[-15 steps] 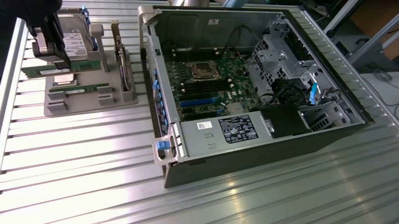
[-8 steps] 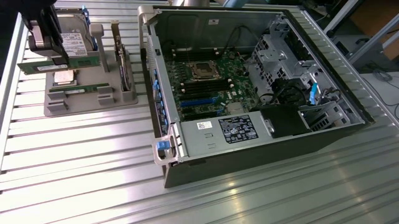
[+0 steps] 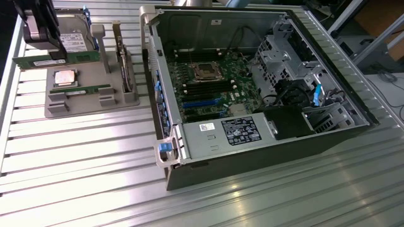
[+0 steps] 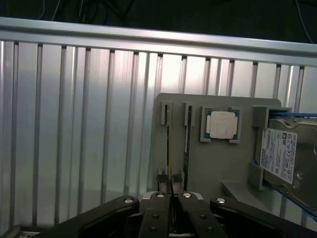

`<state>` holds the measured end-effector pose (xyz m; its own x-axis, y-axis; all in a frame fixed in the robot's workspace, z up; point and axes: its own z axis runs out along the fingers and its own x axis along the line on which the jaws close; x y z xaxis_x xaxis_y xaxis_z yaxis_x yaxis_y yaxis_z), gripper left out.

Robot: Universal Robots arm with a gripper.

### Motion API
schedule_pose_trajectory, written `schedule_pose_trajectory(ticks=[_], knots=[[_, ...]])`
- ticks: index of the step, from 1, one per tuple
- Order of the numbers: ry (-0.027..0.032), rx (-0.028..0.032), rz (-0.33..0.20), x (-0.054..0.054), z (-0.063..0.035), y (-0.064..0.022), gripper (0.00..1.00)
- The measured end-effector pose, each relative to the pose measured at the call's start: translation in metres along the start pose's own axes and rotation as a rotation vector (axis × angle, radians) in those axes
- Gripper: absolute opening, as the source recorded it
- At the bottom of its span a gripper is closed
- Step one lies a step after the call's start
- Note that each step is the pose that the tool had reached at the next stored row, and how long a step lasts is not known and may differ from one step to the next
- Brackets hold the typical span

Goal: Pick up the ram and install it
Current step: 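Pick up the ram and move it above insertion slot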

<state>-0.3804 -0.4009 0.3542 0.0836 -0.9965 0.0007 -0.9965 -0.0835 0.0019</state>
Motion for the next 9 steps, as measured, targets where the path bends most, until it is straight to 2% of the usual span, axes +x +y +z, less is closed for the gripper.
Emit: schedule_pose_trajectory(ticks=[9], knots=[[0.0001,-0.0001,-0.002,0.0,-0.0118,0.0,0.13]])
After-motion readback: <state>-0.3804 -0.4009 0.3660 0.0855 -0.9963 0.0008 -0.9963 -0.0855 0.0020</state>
